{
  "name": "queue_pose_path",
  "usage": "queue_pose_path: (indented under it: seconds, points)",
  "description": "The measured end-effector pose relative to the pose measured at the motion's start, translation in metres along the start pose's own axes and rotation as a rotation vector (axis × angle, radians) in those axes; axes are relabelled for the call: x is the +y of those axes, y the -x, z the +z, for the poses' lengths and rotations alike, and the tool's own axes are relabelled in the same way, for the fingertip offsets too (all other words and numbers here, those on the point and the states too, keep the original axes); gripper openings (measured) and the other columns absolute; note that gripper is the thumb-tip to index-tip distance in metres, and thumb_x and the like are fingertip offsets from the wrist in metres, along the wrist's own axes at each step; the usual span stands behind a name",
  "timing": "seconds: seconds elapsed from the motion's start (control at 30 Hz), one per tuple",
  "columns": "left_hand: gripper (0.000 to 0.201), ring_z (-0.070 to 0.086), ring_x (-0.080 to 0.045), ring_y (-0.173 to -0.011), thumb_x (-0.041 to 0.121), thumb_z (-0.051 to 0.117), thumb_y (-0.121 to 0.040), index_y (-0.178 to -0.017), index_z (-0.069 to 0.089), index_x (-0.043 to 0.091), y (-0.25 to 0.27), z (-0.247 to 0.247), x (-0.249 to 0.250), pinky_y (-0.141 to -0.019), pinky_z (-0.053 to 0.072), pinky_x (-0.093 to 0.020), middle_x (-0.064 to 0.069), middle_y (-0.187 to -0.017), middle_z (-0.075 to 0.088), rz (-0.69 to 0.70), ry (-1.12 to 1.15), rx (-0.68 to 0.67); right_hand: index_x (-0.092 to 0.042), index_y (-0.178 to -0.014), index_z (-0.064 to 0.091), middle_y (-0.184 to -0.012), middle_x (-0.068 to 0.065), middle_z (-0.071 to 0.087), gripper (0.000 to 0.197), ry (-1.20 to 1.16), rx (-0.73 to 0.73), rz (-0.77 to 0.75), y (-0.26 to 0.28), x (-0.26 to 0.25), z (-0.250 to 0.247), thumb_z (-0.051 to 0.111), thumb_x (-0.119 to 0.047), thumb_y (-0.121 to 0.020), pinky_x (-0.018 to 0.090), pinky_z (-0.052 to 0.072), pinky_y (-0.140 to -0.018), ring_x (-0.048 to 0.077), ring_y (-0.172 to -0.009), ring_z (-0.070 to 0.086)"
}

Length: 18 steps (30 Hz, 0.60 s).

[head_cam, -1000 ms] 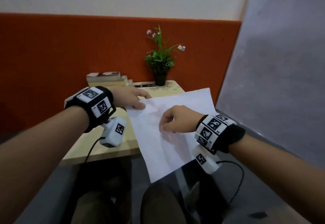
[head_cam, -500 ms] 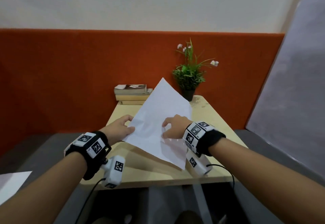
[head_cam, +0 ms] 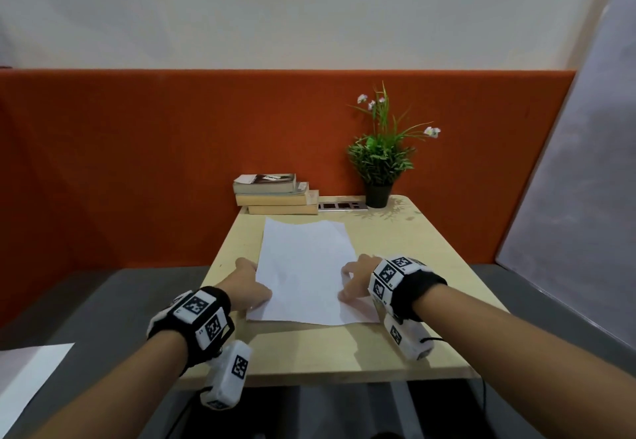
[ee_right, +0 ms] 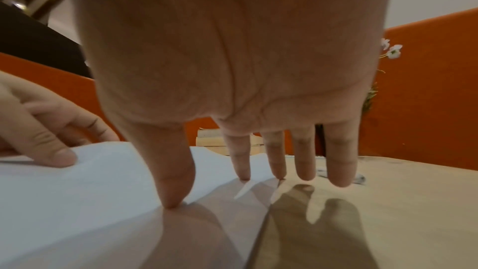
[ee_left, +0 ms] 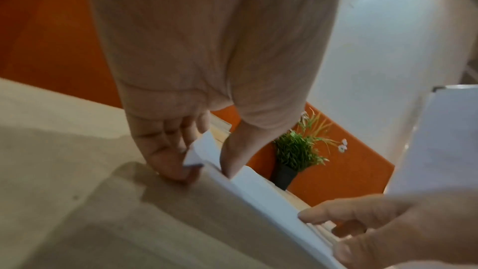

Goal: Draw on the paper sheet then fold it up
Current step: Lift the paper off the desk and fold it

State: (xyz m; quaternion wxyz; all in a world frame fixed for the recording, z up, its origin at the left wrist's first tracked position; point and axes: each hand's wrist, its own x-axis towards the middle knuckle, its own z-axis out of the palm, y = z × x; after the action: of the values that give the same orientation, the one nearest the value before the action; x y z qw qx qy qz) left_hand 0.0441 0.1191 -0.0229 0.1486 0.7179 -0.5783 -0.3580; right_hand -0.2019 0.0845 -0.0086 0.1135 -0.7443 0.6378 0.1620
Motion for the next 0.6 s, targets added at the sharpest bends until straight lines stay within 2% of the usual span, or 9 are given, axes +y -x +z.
queue_pose_path:
  seconds: [0.07, 0.1, 0.17, 0.23, 0.33, 0.43, 0.53, 0.6]
  points:
    - [0.074, 0.054, -0.031, -0.111, 0.013, 0.068, -0.089, -0.146, 0.021, 0.011, 0.001, 0.001, 0.008, -0.072, 0.049, -0.032, -0.014, -0.135, 0.041, 0.042, -0.165, 0.06, -0.013, -0.12, 0.062, -0.131, 0.011, 0.054, 0.051, 0.029, 0.04, -0.013, -0.002, 0.002, 0.003, 0.059, -0.054, -0.089, 0.04, 0.049, -0.088, 0.035, -0.117, 0.06]
    - [0.075, 0.051, -0.032, -0.117, 0.015, 0.069, -0.087, -0.148, 0.025, 0.016, 0.002, 0.001, 0.014, -0.073, 0.048, -0.032, -0.014, -0.139, 0.036, 0.08, -0.28, 0.095, -0.011, -0.122, 0.063, -0.13, 0.013, 0.059, 0.055, 0.03, 0.053, -0.023, -0.001, 0.004, 0.003, 0.059, -0.054, -0.089, 0.039, 0.051, -0.087, 0.034, -0.116, 0.063]
    - [0.063, 0.043, -0.03, -0.129, 0.024, 0.067, -0.089, -0.146, 0.04, 0.024, -0.001, -0.002, 0.024, -0.09, 0.048, -0.037, -0.01, -0.143, 0.033, 0.172, -0.516, 0.116, -0.012, -0.13, 0.063, -0.129, 0.013, 0.064, 0.055, 0.011, 0.072, -0.038, 0.001, 0.008, 0.003, 0.061, -0.05, -0.09, 0.04, 0.054, -0.092, 0.031, -0.116, 0.065]
    - [0.054, 0.04, -0.028, -0.134, 0.037, 0.064, -0.095, -0.145, 0.048, 0.027, -0.008, -0.007, 0.035, -0.105, 0.042, -0.039, -0.008, -0.146, 0.036, 0.205, -0.667, 0.083, -0.016, -0.138, 0.058, -0.137, 0.008, 0.059, 0.056, -0.027, 0.114, -0.048, 0.0, 0.011, 0.0, 0.063, -0.047, -0.091, 0.042, 0.053, -0.099, 0.03, -0.123, 0.06]
    - [0.058, 0.041, -0.025, -0.14, 0.048, 0.059, -0.098, -0.15, 0.044, 0.026, -0.017, -0.014, 0.049, -0.109, 0.036, -0.036, -0.007, -0.155, 0.038, 0.22, -0.744, 0.016, -0.025, -0.149, 0.045, -0.148, 0.003, 0.045, 0.068, -0.085, 0.144, -0.041, -0.006, 0.015, 0.0, 0.063, -0.053, -0.09, 0.047, 0.046, -0.108, 0.03, -0.134, 0.05]
    - [0.075, 0.032, -0.023, -0.148, 0.058, 0.063, -0.093, -0.156, 0.036, 0.028, -0.027, -0.02, 0.049, -0.116, 0.03, -0.04, -0.001, -0.163, 0.032, 0.205, -0.79, -0.083, -0.022, -0.143, 0.051, -0.142, 0.007, 0.052, 0.065, -0.018, 0.074, -0.06, -0.007, 0.015, -0.005, 0.061, -0.057, -0.089, 0.047, 0.05, -0.101, 0.032, -0.125, 0.057]
    - [0.086, 0.029, -0.023, -0.15, 0.065, 0.066, -0.087, -0.158, 0.031, 0.03, -0.035, -0.023, 0.04, -0.117, 0.03, -0.042, 0.001, -0.165, 0.026, 0.196, -0.819, -0.137, -0.021, -0.145, 0.05, -0.144, 0.006, 0.05, 0.069, 0.054, 0.053, -0.072, -0.013, 0.015, -0.009, 0.062, -0.06, -0.089, 0.049, 0.047, -0.104, 0.033, -0.13, 0.053]
    - [0.088, 0.029, -0.023, -0.149, 0.065, 0.068, -0.086, -0.158, 0.031, 0.031, -0.039, -0.02, 0.035, -0.116, 0.031, -0.041, 0.0, -0.165, 0.026, 0.204, -0.804, -0.13, -0.022, -0.145, 0.05, -0.143, 0.004, 0.051, 0.075, 0.057, 0.054, -0.086, -0.014, 0.015, -0.01, 0.066, -0.063, -0.084, 0.051, 0.049, -0.103, 0.033, -0.127, 0.055]
